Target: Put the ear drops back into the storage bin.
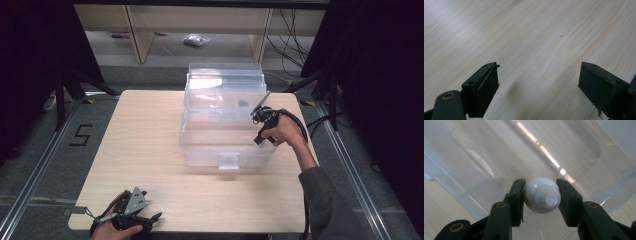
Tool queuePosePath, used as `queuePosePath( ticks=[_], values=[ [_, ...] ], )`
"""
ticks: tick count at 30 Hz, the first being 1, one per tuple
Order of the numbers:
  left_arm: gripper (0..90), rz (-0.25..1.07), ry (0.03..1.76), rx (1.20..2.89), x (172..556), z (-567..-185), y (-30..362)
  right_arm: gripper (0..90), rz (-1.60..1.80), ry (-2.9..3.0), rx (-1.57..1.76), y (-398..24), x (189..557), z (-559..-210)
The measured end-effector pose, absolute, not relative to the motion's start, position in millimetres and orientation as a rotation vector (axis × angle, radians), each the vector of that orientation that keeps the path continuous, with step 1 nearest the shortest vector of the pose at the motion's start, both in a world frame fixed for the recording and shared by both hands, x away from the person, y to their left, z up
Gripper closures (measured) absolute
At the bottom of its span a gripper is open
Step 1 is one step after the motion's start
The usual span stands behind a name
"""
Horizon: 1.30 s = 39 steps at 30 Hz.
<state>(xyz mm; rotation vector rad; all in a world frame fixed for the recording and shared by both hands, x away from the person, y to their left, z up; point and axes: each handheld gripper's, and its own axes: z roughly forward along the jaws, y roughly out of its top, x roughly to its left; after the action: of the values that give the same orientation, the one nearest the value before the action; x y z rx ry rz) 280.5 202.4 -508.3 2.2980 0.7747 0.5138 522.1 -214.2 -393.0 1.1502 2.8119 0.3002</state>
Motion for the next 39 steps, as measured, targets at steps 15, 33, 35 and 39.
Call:
queuePosePath(
  ticks=[15,33,35,39],
  values=[
    [15.7,0.515,0.776,2.295,280.3,-508.2,202.5,60.2,0.200,2.818,1.225,-205.0,530.1,-407.7],
    [15.7,0.515,0.777,2.295,280.3,-508.2,202.5,60.2,0.134,2.818,1.281,-207.2,532.1,-422.3],
    [15.7,0.515,0.777,2.296,280.3,-508.2,202.5,60.2,0.127,2.814,1.296,-206.0,531.5,-423.0],
    [15.7,0.515,0.775,2.296,280.3,-508.2,202.5,60.2,0.114,2.819,1.270,-205.5,532.3,-425.4]
  ],
)
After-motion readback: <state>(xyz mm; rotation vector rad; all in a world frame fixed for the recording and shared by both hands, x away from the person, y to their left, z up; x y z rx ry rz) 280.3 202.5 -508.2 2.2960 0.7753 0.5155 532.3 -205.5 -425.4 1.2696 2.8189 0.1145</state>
